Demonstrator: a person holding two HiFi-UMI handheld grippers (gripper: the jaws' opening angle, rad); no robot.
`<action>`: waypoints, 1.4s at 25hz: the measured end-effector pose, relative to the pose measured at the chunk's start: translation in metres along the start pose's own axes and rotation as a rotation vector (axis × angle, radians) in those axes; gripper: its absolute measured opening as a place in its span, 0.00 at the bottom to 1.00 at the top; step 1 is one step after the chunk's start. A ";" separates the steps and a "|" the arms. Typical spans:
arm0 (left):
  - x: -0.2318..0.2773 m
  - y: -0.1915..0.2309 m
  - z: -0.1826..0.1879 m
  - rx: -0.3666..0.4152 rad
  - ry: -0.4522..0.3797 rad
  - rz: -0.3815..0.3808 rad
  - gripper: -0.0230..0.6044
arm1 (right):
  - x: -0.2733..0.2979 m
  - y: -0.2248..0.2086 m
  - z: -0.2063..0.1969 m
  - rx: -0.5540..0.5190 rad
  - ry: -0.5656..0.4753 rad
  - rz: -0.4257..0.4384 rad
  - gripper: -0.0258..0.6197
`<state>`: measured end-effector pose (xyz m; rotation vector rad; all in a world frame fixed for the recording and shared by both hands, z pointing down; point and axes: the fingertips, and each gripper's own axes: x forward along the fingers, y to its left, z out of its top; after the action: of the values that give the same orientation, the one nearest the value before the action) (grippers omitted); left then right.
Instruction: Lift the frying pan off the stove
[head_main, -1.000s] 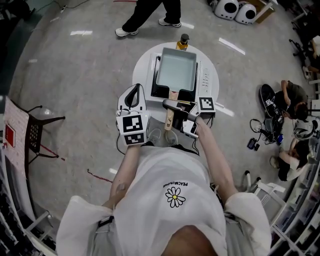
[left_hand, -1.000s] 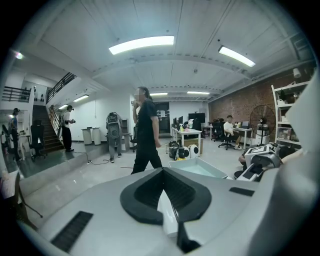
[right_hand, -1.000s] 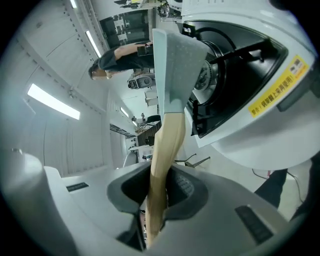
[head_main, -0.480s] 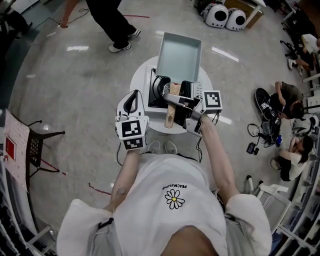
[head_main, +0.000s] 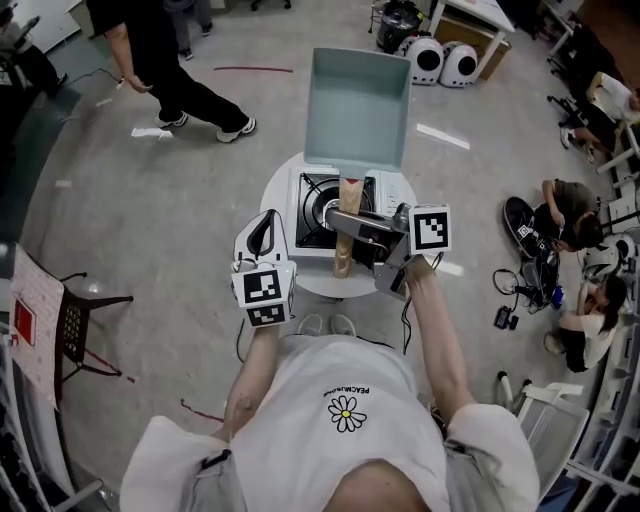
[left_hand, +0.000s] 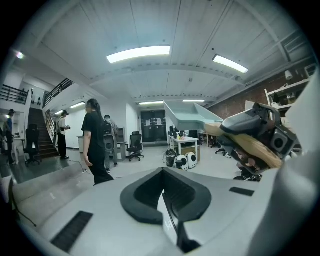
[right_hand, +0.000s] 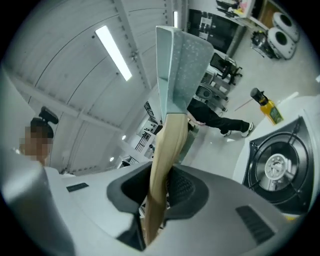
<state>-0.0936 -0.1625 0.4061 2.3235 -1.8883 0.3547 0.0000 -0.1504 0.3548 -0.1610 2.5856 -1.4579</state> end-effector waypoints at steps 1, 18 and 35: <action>-0.001 0.001 0.001 0.000 -0.001 0.002 0.04 | -0.001 0.003 0.000 -0.035 0.005 -0.005 0.15; -0.019 -0.015 0.017 0.022 -0.039 0.020 0.03 | -0.023 0.050 -0.034 -0.412 0.076 0.086 0.15; -0.019 -0.009 0.019 0.025 -0.040 0.012 0.04 | -0.026 0.046 -0.035 -0.394 0.073 0.071 0.16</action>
<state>-0.0862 -0.1474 0.3829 2.3531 -1.9277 0.3374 0.0185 -0.0927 0.3355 -0.0644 2.8775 -0.9341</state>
